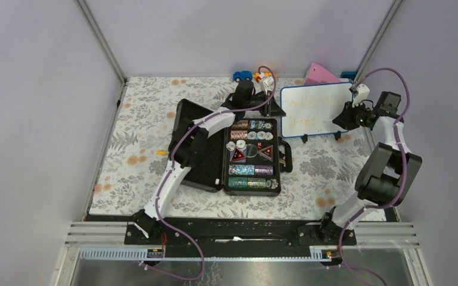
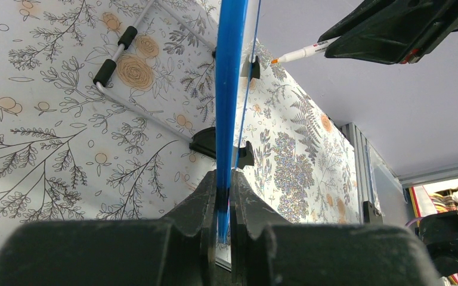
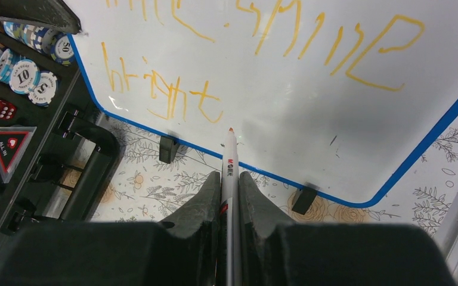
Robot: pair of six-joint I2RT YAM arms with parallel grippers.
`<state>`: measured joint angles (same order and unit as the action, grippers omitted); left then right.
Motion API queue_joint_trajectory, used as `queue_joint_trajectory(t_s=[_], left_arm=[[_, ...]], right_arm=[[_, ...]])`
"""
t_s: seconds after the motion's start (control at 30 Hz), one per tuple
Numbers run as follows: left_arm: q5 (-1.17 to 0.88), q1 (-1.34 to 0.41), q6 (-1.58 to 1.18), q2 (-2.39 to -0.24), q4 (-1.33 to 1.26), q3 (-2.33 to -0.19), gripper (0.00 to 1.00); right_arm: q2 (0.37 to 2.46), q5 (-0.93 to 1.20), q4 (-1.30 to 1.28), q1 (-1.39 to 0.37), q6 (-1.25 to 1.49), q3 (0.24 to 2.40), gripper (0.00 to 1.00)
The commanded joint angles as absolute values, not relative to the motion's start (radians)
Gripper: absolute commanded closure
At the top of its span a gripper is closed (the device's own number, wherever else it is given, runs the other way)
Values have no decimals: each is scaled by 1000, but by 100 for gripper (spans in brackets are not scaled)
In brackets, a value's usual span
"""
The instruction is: Write a sentence on the whiteboard
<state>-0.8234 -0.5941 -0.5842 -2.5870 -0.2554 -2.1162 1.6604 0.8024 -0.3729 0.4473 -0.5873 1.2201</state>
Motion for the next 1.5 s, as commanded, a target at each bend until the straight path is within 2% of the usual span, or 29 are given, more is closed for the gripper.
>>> queue_joint_trajectory(t_s=[0.0,0.77,1.47], left_arm=[[-831,-574,-584,-2521,-261,-2109,100],[-834,-573,-587,-2532,-267,-2115,100],[-830,-566,-583,-2537,-260,-2118,100]], right_arm=[[1666,817,-361,447,-606,1240,100],[1756,776,-305,429,-577,1272,100],[1713,737,-308,443,-602,1238,100]])
